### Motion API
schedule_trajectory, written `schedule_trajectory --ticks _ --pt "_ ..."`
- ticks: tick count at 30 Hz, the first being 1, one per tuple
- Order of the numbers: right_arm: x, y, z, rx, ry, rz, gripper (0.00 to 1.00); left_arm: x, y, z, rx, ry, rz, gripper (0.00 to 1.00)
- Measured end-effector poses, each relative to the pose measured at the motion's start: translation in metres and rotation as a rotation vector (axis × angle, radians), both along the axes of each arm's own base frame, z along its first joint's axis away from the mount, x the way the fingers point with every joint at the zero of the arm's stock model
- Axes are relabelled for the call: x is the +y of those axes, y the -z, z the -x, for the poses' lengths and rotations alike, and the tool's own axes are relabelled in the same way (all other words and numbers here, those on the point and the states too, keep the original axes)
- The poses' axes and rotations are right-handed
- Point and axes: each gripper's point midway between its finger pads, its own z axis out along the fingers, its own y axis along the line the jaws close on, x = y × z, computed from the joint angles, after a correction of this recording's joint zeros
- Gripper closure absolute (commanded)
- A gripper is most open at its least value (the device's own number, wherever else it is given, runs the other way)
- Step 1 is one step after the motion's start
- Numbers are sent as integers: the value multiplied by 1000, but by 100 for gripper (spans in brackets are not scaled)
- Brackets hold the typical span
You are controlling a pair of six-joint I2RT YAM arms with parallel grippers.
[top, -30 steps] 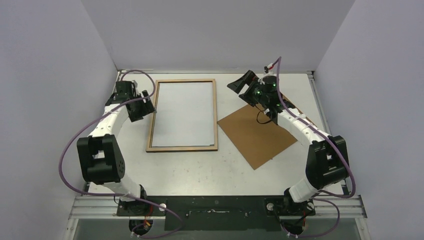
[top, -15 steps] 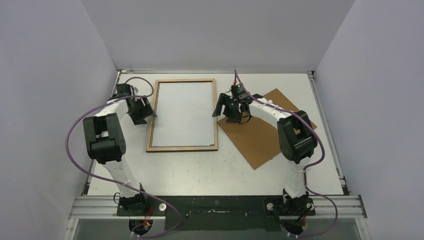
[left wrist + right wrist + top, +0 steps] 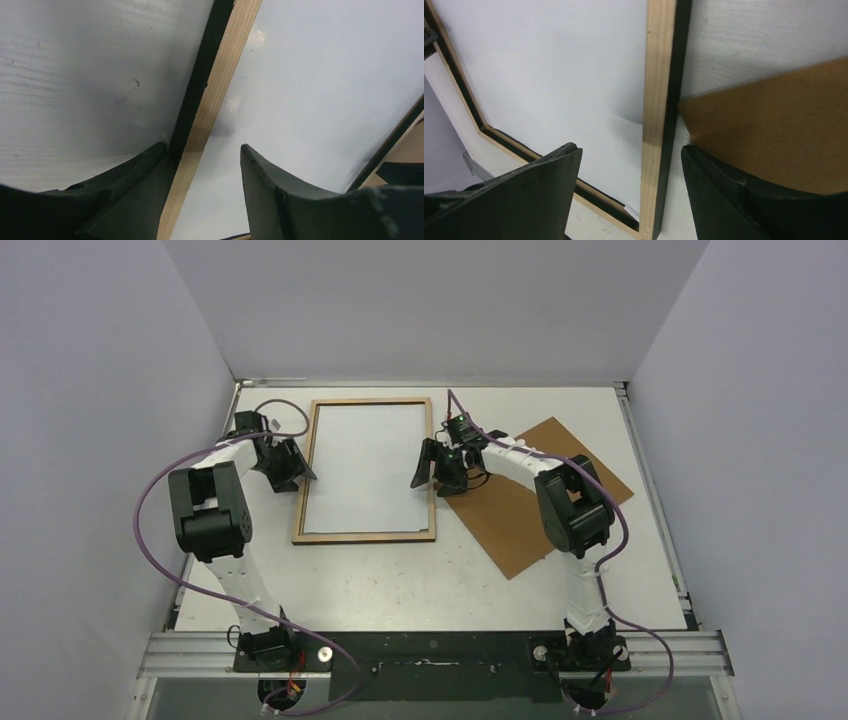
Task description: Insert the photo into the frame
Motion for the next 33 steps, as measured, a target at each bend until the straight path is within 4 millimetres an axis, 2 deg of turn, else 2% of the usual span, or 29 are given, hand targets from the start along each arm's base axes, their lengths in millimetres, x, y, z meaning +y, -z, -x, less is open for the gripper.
schedule_trajectory --ticks 7,11,16,19,22,24,27,30,31,33 --pt "20 -1 20 21 -113 -54 27 6 1 1 7 -23 -31 51" --pt "27 1 31 36 -165 -65 27 13 -3 8 10 -57 -59 50" --pt "26 2 33 40 -170 -57 25 15 -11 11 -1 -64 -72 50" --pt "15 -3 26 29 -129 -42 23 13 -19 13 -3 -52 -71 45" --pt "-8 -20 16 -3 -49 -27 22 10 -38 9 -29 -23 -96 34" --pt "-36 -47 2 -60 42 -25 22 7 -62 3 -84 2 -131 26" --pt "-90 -100 -20 -185 216 -19 20 -6 -105 -6 -200 48 -188 16" --pt "-150 -142 -31 -297 406 4 19 -31 -146 -13 -314 114 -229 14" --pt "-169 -151 -30 -320 470 16 18 -44 -158 -15 -351 146 -236 14" --pt "-203 -156 -21 -330 585 47 17 -74 -177 -20 -418 217 -232 14"
